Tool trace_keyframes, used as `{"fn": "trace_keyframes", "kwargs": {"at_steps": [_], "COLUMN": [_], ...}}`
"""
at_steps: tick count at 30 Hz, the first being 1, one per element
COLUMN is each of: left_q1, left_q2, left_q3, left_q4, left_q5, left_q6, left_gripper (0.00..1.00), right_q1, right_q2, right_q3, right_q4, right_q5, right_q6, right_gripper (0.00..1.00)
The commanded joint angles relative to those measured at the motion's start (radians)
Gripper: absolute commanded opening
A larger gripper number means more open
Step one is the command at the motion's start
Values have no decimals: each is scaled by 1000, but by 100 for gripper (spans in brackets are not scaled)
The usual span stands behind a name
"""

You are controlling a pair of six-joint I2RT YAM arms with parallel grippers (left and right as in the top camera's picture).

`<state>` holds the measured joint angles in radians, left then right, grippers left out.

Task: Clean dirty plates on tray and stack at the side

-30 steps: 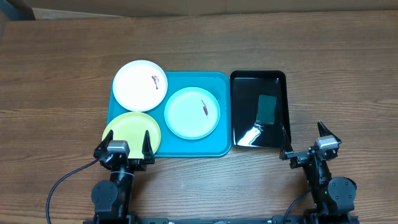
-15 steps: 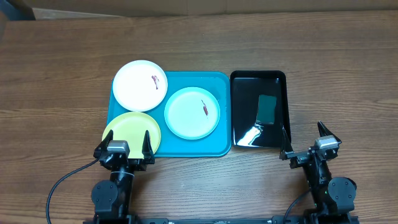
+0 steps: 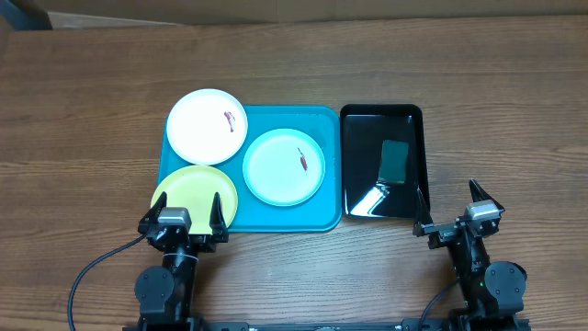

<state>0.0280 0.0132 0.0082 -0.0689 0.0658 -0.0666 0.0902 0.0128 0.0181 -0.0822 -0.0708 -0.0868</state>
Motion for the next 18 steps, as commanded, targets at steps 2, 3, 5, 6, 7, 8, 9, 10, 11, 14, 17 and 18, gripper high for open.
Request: {"fn": "trace_keyframes", "kwargs": {"at_steps": [2, 3, 5, 6, 7, 8, 9, 10, 11, 14, 17, 18], "left_q1": [2, 2, 2, 2, 2, 2, 2, 2, 2, 2, 2, 2], "left_q2": [-9, -9, -9, -9, -9, -9, -9, -9, -9, -9, -8, -5], "left_q3": [-3, -3, -3, -3, 2, 11, 23, 36, 55, 137, 246, 309], "left_q4": [26, 30, 30, 32, 30, 27, 26, 24, 21, -22, -124, -178], "left_q5": [-14, -10, 0, 8, 19, 36, 57, 80, 103, 151, 169, 169], "left_q6": [26, 24, 18, 13, 0, -15, -24, -24, -24, -27, -42, -47], "left_gripper": [100, 100, 100, 100, 100, 100, 100, 100, 100, 100, 100, 100], "right_q1": [-6, -6, -6, -6, -6, -6, -6, -6, -6, -6, -6, -6], "right_q2": [-10, -10, -10, -10, -10, -10, -10, -10, -10, -10, -10, -10], "right_q3": [-10, -10, -10, -10, -10, -10, -8, -4, 0, 35, 97, 143], "right_q4": [5, 5, 5, 5, 5, 5, 5, 4, 3, -26, -67, -105], "right_q5": [1, 1, 1, 0, -2, -2, -2, -2, -2, -3, -3, -3], "right_q6": [-8, -8, -8, -7, -7, -7, -5, 11, 18, 54, 104, 124], "right_gripper": [100, 100, 100, 100, 100, 100, 100, 100, 100, 100, 100, 100]}}
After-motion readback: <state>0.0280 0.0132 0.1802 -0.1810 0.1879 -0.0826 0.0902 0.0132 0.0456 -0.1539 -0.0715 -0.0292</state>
